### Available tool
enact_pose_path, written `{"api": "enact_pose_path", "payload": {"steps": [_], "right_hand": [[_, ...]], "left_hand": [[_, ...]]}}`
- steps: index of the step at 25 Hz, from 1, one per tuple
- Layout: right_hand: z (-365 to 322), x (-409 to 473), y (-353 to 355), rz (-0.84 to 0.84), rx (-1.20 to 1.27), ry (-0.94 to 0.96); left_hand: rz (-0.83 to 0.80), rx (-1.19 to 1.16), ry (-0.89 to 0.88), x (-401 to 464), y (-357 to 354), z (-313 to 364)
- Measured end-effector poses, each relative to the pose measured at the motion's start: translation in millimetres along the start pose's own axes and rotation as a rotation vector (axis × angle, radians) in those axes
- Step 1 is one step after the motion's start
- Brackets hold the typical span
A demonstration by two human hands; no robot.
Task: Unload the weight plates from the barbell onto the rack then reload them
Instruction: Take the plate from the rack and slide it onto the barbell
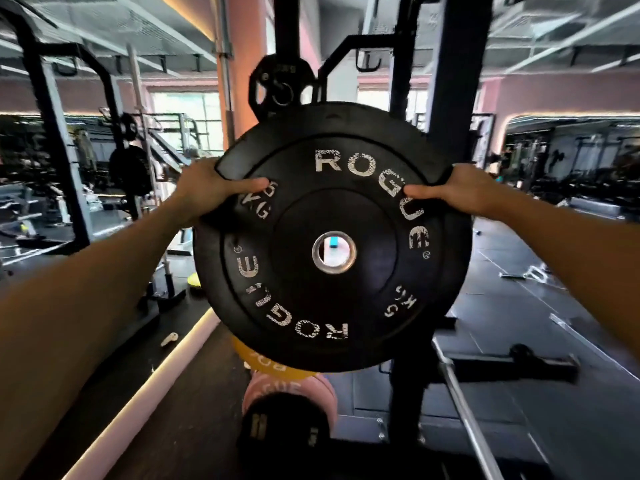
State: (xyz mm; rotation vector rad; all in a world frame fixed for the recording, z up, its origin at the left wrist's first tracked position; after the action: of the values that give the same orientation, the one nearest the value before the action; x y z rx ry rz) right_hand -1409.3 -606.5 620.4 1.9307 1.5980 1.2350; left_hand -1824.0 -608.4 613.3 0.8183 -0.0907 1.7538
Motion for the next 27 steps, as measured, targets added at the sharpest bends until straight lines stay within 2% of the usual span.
{"api": "enact_pose_path", "payload": {"steps": [8,17,22,27], "right_hand": [[109.4,-90.8,113.3,0.013,-0.061,-0.088],[266.0,-119.4,226.5,-0.049,-0.096,-0.112],[314.5,-139.3,253.9,-0.059,-0.090,-0.126],[355.9,-159.7,231.3,-0.083,-0.086,-0.149]], "left_hand": [[-0.122,-0.068,-0.022,-64.6,-123.6,94.8],[-0.179,-0.089,0.020,-116.7,-297.7,168.4],[-0.200,-0.068,0.006,-142.6,-349.2,194.5],[-0.206,-0.041,0.055,-174.5,-382.4,170.8]]}}
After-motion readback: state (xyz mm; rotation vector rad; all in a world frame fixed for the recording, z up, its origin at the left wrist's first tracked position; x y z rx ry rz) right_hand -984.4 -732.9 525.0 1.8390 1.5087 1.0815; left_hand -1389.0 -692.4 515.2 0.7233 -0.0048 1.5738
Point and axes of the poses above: each hand's wrist, its own x-axis towards the middle knuckle, its own y-axis out of the back of the hand, z = x × y, the point moved 4 cm from there along x, towards the middle knuckle, and after that the axes turned 8 degrees about -x, right-handed, at the moved point
